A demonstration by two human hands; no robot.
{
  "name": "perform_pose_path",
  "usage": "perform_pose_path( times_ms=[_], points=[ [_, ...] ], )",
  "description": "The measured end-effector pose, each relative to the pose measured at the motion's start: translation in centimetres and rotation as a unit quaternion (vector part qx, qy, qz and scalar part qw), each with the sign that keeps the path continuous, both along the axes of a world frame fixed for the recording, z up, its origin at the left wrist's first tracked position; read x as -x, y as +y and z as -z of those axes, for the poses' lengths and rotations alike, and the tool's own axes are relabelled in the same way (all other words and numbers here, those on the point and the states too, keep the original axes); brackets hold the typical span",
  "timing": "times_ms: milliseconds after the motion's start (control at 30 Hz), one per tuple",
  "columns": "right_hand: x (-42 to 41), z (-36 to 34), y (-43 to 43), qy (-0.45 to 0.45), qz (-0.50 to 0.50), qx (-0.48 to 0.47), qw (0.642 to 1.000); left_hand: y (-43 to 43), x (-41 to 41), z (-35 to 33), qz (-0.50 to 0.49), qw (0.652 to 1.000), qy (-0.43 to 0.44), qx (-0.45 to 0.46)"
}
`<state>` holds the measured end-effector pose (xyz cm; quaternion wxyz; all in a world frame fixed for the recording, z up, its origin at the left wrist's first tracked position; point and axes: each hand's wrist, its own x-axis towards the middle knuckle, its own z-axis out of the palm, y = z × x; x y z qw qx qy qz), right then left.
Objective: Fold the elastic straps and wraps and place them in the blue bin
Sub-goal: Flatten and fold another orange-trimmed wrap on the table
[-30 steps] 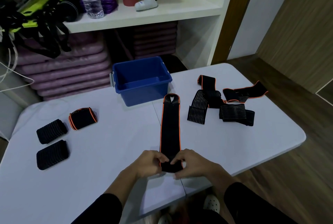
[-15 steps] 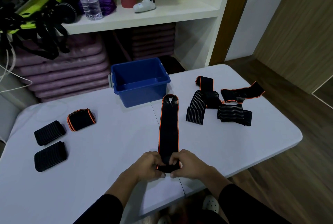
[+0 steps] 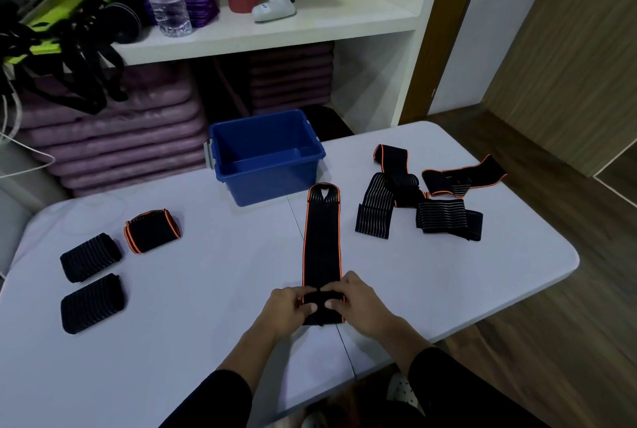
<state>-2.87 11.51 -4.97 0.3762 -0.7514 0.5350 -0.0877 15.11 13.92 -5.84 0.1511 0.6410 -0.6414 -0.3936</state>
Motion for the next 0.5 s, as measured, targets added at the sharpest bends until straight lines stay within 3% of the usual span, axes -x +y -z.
perform_pose_path(
  times_ms=[133,267,500],
  points=[
    [0.0,0.3,0.0,-0.024,0.028,0.050,0.998,0.4,0.1,0.3,-0.022,0.996,-0.053,0.074],
    [0.0,0.8,0.3,-0.052,0.017,0.102,0.993,0.6,0.5,0.5,0.026,0.984,-0.070,0.160],
    [1.6,0.4,0.0,0.007,-0.071,0.057,0.996,0.8,-0.9,0.8,0.114,0.978,-0.077,0.159]
  ],
)
